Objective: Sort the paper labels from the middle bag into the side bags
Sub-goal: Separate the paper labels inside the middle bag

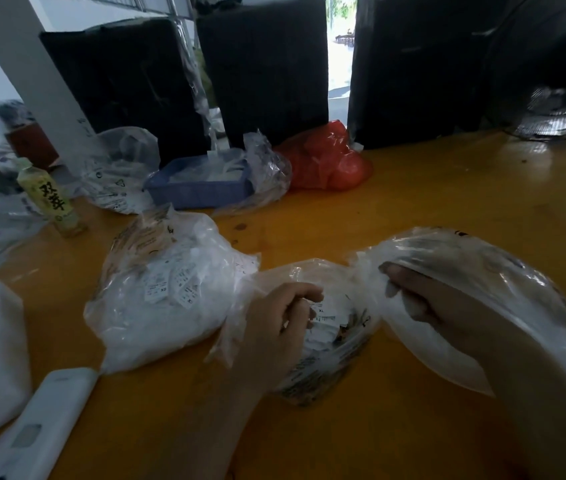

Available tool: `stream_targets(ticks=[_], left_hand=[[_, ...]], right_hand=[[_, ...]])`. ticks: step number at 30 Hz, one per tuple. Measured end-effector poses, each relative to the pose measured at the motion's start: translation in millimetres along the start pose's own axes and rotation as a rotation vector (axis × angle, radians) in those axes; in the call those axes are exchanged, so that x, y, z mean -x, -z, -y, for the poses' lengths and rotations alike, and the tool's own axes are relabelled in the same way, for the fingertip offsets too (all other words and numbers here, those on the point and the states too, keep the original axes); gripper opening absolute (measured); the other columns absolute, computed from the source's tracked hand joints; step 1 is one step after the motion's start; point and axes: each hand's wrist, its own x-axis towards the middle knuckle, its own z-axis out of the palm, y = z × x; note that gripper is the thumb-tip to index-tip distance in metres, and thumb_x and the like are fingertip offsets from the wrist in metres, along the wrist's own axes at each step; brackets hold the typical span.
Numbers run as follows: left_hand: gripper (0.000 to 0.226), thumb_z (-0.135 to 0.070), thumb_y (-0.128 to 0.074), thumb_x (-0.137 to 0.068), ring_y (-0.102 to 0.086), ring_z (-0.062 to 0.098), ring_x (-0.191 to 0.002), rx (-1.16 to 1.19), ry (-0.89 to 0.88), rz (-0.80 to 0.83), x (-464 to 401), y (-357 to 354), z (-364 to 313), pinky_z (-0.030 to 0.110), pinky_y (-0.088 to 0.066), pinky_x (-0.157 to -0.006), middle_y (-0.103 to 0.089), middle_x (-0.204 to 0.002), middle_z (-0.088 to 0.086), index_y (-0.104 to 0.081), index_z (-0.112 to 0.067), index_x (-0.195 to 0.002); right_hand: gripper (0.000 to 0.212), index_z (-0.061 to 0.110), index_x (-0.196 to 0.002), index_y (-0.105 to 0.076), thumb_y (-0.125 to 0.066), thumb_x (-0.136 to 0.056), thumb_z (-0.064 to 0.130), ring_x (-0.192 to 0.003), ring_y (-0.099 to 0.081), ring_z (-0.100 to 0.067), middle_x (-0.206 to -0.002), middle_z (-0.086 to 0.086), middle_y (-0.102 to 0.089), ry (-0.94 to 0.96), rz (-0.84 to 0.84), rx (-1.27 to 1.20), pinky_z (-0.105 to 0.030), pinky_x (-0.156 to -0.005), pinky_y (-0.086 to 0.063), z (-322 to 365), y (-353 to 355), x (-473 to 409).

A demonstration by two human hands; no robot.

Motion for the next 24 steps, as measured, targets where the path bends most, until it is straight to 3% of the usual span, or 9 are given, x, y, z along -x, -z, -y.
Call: stream_targets(ticks=[4, 7, 9, 14, 17, 20, 22, 24], left_hand=[[0.043, -0.053, -0.047, -0.1, -0.073, 0.018, -0.091, 0.168, 0.129, 0.114, -3.8, 0.6, 2.7, 0.027, -0.059, -0.078, -0.077, -0.104, -0.006, -0.071, -0.023, -0.12], [0.048, -0.069, -0.063, -0.089, -0.075, 0.016, -0.092, 0.214, 0.218, 0.181, -4.3, -1.5, 1.9, 0.034, -0.062, -0.083, -0.078, -0.104, -0.006, -0.071, -0.032, -0.118], [0.044, -0.073, -0.071, -0.082, -0.076, 0.012, -0.093, 0.169, 0.218, 0.18, -3.5, -1.8, 2.3, 0.035, -0.064, -0.084, -0.079, -0.102, -0.01, -0.073, -0.04, -0.111], [0.006, -0.032, -0.082, -0.09, -0.077, 0.013, -0.089, 0.247, 0.258, 0.117, -3.4, -1.4, 3.5, 0.023, -0.06, -0.077, -0.08, -0.095, -0.005, -0.08, -0.032, -0.096], [0.01, -0.022, -0.079, -0.094, -0.077, 0.015, -0.091, 0.3, 0.315, 0.076, -4.2, -2.4, 4.4, 0.024, -0.06, -0.078, -0.08, -0.096, -0.001, -0.079, -0.031, -0.091], [0.016, -0.017, -0.074, -0.098, -0.077, 0.017, -0.093, 0.316, 0.335, 0.082, -4.4, -2.5, 5.4, 0.025, -0.061, -0.081, -0.079, -0.096, -0.001, -0.077, -0.032, -0.092], [0.017, -0.016, -0.073, -0.098, -0.077, 0.017, -0.093, 0.307, 0.329, 0.101, -4.4, -1.6, 5.3, 0.025, -0.06, -0.081, -0.079, -0.095, 0.0, -0.076, -0.031, -0.093], [0.017, -0.017, -0.072, -0.098, -0.077, 0.016, -0.092, 0.283, 0.326, 0.102, -4.3, -1.5, 5.9, 0.025, -0.061, -0.08, -0.079, -0.094, -0.001, -0.076, -0.032, -0.093]], right_hand=[[0.037, 0.004, -0.116, -0.062, -0.064, -0.084, 0.021, -0.056, -0.058, -0.011, -0.089, -0.012, -0.071, -0.206, 0.136, -0.152, -0.022, -0.049, -0.048, -3.1, -17.2, 5.5], [0.032, 0.008, -0.113, -0.064, -0.07, -0.084, 0.021, -0.077, -0.071, -0.024, -0.099, -0.015, -0.075, -0.167, 0.156, -0.124, -0.024, -0.066, -0.057, -5.8, -29.8, 10.4], [0.029, 0.012, -0.106, -0.068, -0.073, -0.083, 0.028, -0.084, -0.074, -0.028, -0.096, -0.013, -0.076, -0.101, 0.142, -0.007, -0.025, -0.071, -0.058, -5.9, -35.7, 12.5], [0.012, 0.021, -0.106, -0.065, -0.066, -0.094, 0.021, -0.078, -0.074, -0.014, -0.09, 0.004, -0.077, 0.06, 0.1, 0.272, -0.02, -0.07, -0.057, -8.0, -44.4, 10.9], [0.017, 0.029, -0.115, -0.06, -0.06, -0.1, 0.022, -0.077, -0.072, -0.007, -0.092, 0.015, -0.077, 0.117, 0.057, 0.391, -0.025, -0.071, -0.058, -10.9, -47.3, 11.1], [0.022, 0.034, -0.122, -0.057, -0.054, -0.1, 0.035, -0.077, -0.072, -0.008, -0.092, 0.016, -0.076, 0.121, 0.059, 0.396, -0.035, -0.072, -0.06, -11.3, -49.0, 12.2], [0.034, 0.035, -0.124, -0.059, -0.055, -0.094, 0.05, -0.078, -0.072, -0.009, -0.091, 0.016, -0.075, 0.103, 0.089, 0.419, -0.034, -0.072, -0.061, -11.0, -49.2, 12.8], [0.028, 0.036, -0.113, -0.065, -0.061, -0.091, 0.051, -0.08, -0.07, -0.003, -0.089, 0.019, -0.072, 0.099, 0.106, 0.493, -0.027, -0.074, -0.059, -13.8, -49.7, 12.3]])
